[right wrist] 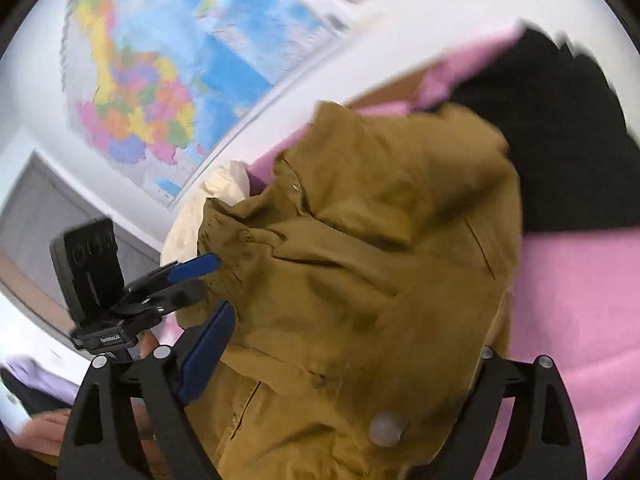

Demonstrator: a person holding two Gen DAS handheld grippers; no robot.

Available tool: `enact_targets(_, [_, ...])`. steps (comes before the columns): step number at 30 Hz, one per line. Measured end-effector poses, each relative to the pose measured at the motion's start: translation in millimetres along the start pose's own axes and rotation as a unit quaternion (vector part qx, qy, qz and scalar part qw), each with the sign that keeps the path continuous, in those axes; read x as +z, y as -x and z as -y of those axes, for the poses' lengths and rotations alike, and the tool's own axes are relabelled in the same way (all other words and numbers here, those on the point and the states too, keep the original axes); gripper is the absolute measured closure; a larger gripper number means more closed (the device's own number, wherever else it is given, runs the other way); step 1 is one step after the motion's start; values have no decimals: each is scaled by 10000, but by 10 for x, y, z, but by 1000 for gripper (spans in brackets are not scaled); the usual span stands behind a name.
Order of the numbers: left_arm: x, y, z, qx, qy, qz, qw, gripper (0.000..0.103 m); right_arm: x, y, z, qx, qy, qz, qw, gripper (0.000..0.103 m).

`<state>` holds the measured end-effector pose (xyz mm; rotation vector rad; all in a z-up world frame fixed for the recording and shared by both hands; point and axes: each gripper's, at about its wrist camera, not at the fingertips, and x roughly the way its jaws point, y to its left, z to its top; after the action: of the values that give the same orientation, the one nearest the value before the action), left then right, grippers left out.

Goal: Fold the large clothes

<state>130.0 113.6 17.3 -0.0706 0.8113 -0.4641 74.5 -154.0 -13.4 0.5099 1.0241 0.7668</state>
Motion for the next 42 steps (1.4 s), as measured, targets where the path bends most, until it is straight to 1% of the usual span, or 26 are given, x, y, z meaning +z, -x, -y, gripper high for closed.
enact_targets(2, [-112,96,-87,225,-73,41,9997,39,-42,12,139,154,-302,46,9994,16])
enact_targets(3, [-165,153,-145,455,-105,68,9989,37,-61,15,196,121,-405,101,9991,16])
enact_targets(4, [-192,184,-193,583,-119,79,9982,35,-70,-1,221,69,-406,91,9991,19])
enact_targets(5, [-229,222,-254,678,-119,72,9976,35,-86,-29,204,-56,-317,21,9995,28])
enact_targets(6, [-280,258,-340,816,-78,56,9966,35,-119,-41,156,-124,-207,-35,9997,52])
enact_targets(8, [-291,326,-498,961,38,22,9954,35,-138,-70,19,-502,161,-121,9985,83])
enact_targets(10, [-330,319,-620,1078,199,-11,9940,35,-61,-33,-172,-909,673,96,9935,84])
enact_targets(13, [-403,289,-716,1251,248,2,9918,35,121,43,-363,-1102,1110,411,9868,85])
enact_targets(14, [-419,258,-738,1283,293,-26,9913,35,172,38,-409,-1236,1289,496,9827,85])
enact_targets(16, [-436,209,-765,1322,389,-30,9905,35,270,-15,-464,-1790,1666,615,9677,85])
enact_targets(17, [-444,183,-767,1353,388,8,9900,35,303,-64,-429,-1882,1679,563,9660,85])
enact_targets(19, [-456,121,-759,1434,343,-21,9891,33,340,-285,-267,-2391,1670,329,9560,85])
enact_targets(22, [-488,-32,-705,1687,116,-216,9854,30,297,-562,14,-2641,1402,-99,9542,81])
enact_targets(23, [-501,-81,-686,1807,25,-310,9830,30,284,-567,57,-2594,1286,-106,9571,77])
enact_targets(26, [-510,-87,-648,1949,-161,-381,9799,30,277,-397,1,-2431,1159,122,9630,59])
enact_targets(27, [-504,-64,-639,1964,-183,-377,9796,29,271,-294,-52,-2474,1154,289,9616,45])
enact_targets(28, [-508,0,-631,1934,-202,-321,9804,29,257,-174,-108,-2668,1182,513,9551,38])
enact_targets(29, [-511,56,-627,1939,-206,-258,9805,29,248,-78,-185,-2831,1240,704,9484,34])
enact_targets(31, [-532,163,-623,2019,-222,-158,9790,29,215,82,-301,-2848,1361,971,9439,34])
enact_targets(32, [-545,195,-625,2050,-218,-133,9784,29,195,163,-396,-2788,1451,1117,9427,35])
enact_targets(33, [-561,214,-633,2094,-191,-118,9776,28,169,169,-494,-2648,1609,1111,9443,37])
enact_targets(36, [-600,182,-623,2218,-159,-210,9747,26,88,-111,-758,-2411,2197,801,9419,38])
enact_targets(38, [-619,126,-606,2362,-195,-248,9712,26,66,-443,-772,-2381,2312,409,9424,43])
enact_targets(40, [-617,80,-573,2489,-247,-272,9678,25,66,-741,-653,-2468,2224,-21,9432,54])
enact_targets(41, [-615,71,-570,2510,-261,-278,9672,25,58,-912,-549,-2675,2200,-244,9378,58])
enact_targets(42, [-618,67,-568,2511,-278,-283,9671,25,46,-1038,-443,-2862,2178,-378,9323,60])
